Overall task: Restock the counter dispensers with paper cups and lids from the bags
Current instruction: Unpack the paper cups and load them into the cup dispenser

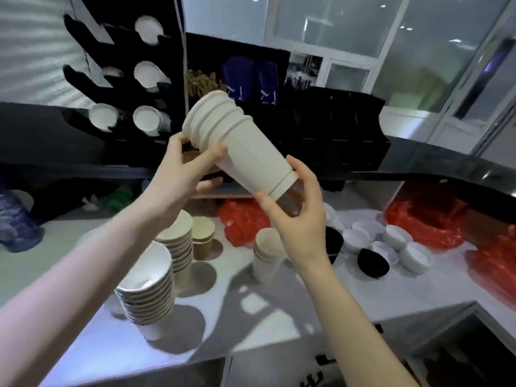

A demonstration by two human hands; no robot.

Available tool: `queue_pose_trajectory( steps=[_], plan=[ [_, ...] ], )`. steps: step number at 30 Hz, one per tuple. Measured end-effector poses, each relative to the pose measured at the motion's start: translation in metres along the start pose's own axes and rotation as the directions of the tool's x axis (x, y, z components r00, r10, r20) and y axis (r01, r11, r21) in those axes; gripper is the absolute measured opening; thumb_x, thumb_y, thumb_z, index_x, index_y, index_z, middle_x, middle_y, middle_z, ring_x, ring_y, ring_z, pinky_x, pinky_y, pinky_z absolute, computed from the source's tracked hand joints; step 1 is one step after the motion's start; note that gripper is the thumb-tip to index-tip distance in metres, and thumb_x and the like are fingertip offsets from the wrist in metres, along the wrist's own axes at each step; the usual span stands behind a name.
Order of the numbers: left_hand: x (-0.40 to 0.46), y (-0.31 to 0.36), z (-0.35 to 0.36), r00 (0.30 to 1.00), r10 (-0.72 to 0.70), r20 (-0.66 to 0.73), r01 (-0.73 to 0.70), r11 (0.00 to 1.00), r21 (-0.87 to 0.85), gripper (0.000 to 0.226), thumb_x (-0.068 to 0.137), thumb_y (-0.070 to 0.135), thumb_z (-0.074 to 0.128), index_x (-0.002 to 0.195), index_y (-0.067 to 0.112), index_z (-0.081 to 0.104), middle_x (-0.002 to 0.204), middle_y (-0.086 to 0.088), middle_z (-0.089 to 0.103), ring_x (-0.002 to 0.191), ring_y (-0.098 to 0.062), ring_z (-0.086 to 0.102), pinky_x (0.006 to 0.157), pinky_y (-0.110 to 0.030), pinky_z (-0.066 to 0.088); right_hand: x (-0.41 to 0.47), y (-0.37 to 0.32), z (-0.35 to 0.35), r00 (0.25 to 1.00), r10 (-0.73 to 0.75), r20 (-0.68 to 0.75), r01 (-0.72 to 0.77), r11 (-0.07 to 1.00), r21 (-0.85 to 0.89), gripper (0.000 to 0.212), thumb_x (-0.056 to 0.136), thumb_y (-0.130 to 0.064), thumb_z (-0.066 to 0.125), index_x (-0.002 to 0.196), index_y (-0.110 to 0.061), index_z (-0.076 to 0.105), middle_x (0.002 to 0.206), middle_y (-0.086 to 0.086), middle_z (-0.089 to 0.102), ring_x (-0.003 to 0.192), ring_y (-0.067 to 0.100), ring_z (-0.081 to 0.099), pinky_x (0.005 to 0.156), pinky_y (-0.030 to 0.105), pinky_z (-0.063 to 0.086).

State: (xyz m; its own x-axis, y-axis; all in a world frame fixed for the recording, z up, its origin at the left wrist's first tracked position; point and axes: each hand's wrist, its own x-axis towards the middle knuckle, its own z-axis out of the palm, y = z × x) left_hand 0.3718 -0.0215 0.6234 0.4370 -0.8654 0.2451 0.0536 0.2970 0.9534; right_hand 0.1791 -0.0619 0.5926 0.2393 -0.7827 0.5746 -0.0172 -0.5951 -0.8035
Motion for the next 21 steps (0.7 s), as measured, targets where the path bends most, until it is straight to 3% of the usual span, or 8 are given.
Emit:
queue_pose_trajectory(
  steps=[3, 5, 7, 11, 13, 16, 19, 21],
  plan=[
    [0.043, 0.022, -0.044, 0.996, 0.085, 0.034, -0.090, 0.980, 0.177, 0.049, 0.076, 0.050, 0.073, 0.119, 0.031, 0.060, 0.115, 0.010, 0.068, 0.108, -0.007, 0.065, 0.095, -0.041, 0.054, 0.045, -0.009, 0.035, 0.999, -0.044, -0.022, 0.044, 0.999, 0.009, 0.061, 0.081, -0.019, 0.076, 0.135, -0.032, 0.048, 0.132, -0.009, 0.050, 0.118, 0.003, 0.052, 0.096, 0.026, 0.048],
    [0.074, 0.027, -0.077, 0.989, 0.139, 0.051, -0.148, 0.946, 0.289, 0.045, 0.070, 0.059, 0.071, 0.111, 0.040, 0.063, 0.109, 0.017, 0.069, 0.106, -0.004, 0.064, 0.096, -0.040, 0.053, 0.073, -0.010, 0.062, 0.998, -0.062, -0.016, 0.062, 0.998, -0.005, 0.061, 0.081, -0.019, 0.076, 0.134, -0.034, 0.050, 0.132, -0.013, 0.049, 0.115, -0.002, 0.052, 0.089, 0.015, 0.047],
    [0.107, 0.026, -0.112, 0.972, 0.230, 0.036, -0.222, 0.870, 0.441, 0.049, 0.072, 0.057, 0.070, 0.117, 0.041, 0.060, 0.117, 0.014, 0.066, 0.110, -0.005, 0.061, 0.098, -0.039, 0.050, 0.101, -0.010, 0.089, 0.997, -0.068, -0.025, 0.067, 0.997, -0.029, 0.060, 0.080, -0.020, 0.076, 0.131, -0.036, 0.051, 0.129, -0.016, 0.051, 0.110, 0.000, 0.056, 0.085, 0.015, 0.048],
    [0.165, 0.019, -0.174, 0.869, 0.495, 0.008, -0.327, 0.562, 0.760, 0.047, 0.085, 0.025, 0.071, 0.129, 0.020, 0.057, 0.125, 0.003, 0.059, 0.120, -0.015, 0.051, 0.098, -0.029, 0.041, 0.156, -0.016, 0.137, 0.993, -0.092, -0.068, 0.087, 0.994, -0.070, 0.054, 0.077, -0.017, 0.078, 0.122, -0.035, 0.055, 0.121, -0.016, 0.056, 0.105, 0.005, 0.059, 0.075, 0.013, 0.050],
    [0.190, 0.018, -0.190, 0.838, 0.540, 0.079, -0.318, 0.365, 0.875, 0.055, 0.083, 0.030, 0.072, 0.132, 0.016, 0.055, 0.130, -0.002, 0.056, 0.124, -0.023, 0.047, 0.101, -0.038, 0.040, 0.179, -0.024, 0.154, 0.992, -0.113, -0.059, 0.106, 0.989, -0.101, 0.052, 0.076, -0.016, 0.079, 0.119, -0.032, 0.055, 0.120, -0.011, 0.057, 0.104, 0.005, 0.059, 0.070, 0.009, 0.049],
    [0.224, 0.016, -0.210, 0.850, 0.498, 0.173, -0.300, 0.187, 0.935, 0.071, 0.077, 0.045, 0.073, 0.136, 0.012, 0.051, 0.134, -0.006, 0.055, 0.127, -0.028, 0.046, 0.103, -0.046, 0.041, 0.213, -0.034, 0.183, 0.987, -0.161, -0.013, 0.153, 0.959, -0.240, 0.054, 0.074, -0.020, 0.079, 0.121, -0.030, 0.055, 0.119, -0.009, 0.056, 0.104, 0.006, 0.057, 0.076, 0.014, 0.051],
    [0.239, 0.005, -0.221, 0.865, 0.454, 0.213, -0.336, 0.211, 0.918, 0.074, 0.077, 0.049, 0.072, 0.138, 0.014, 0.048, 0.132, -0.003, 0.056, 0.123, -0.024, 0.048, 0.098, -0.040, 0.042, 0.237, -0.046, 0.206, 0.980, -0.192, 0.061, 0.200, 0.907, -0.370, 0.057, 0.072, -0.025, 0.077, 0.123, -0.035, 0.053, 0.118, -0.012, 0.053, 0.107, 0.009, 0.055, 0.088, 0.032, 0.052],
    [0.242, -0.003, -0.226, 0.868, 0.450, 0.212, -0.365, 0.287, 0.886, 0.075, 0.079, 0.049, 0.071, 0.141, 0.018, 0.043, 0.135, 0.002, 0.052, 0.124, -0.020, 0.047, 0.095, -0.034, 0.043, 0.249, -0.056, 0.218, 0.966, -0.214, 0.145, 0.257, 0.840, -0.478, 0.058, 0.072, -0.025, 0.074, 0.125, -0.035, 0.052, 0.120, -0.010, 0.051, 0.107, 0.008, 0.051, 0.087, 0.028, 0.047]
  ],
)
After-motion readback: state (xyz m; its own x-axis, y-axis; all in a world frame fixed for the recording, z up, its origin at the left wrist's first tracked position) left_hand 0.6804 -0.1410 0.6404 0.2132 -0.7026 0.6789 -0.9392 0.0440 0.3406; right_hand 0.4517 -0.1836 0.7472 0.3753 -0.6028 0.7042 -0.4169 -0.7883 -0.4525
